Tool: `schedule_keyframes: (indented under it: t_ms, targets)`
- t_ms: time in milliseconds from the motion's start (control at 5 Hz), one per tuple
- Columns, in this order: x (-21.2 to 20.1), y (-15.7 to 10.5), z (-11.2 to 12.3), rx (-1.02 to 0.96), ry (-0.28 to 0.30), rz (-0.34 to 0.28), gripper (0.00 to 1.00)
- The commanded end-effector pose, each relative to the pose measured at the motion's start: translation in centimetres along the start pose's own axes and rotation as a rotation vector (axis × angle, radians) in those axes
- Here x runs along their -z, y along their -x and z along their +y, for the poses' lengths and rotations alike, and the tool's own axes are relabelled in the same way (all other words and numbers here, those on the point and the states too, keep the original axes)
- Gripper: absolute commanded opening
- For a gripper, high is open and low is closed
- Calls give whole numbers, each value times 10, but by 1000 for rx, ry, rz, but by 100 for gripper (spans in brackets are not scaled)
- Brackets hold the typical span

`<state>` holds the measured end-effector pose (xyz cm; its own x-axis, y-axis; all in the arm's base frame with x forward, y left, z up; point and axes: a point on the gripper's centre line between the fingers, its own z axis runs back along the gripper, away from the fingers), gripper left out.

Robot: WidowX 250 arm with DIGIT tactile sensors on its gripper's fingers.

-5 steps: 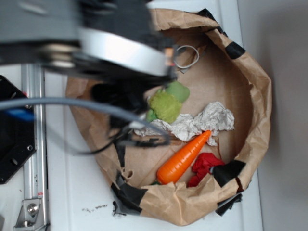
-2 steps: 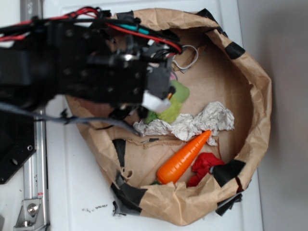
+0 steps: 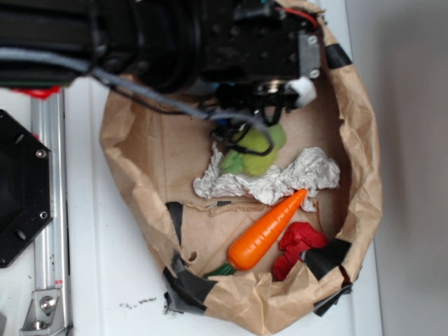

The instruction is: Grab the gray animal.

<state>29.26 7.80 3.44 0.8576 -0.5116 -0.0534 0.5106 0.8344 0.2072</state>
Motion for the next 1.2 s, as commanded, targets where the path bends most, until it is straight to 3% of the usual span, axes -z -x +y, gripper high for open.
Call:
schedule_keyframes:
  t_ms: [0, 200, 400, 600, 1000]
  targets:
    - [-61, -1, -22, 32, 131, -40, 0]
    - [-116, -11, -36, 13, 123, -119, 0]
    - [-171, -17, -42, -169, 111, -187, 0]
    - [-197, -15, -41, -278, 151, -194, 0]
    - [-193, -1, -46, -530, 177, -245, 0]
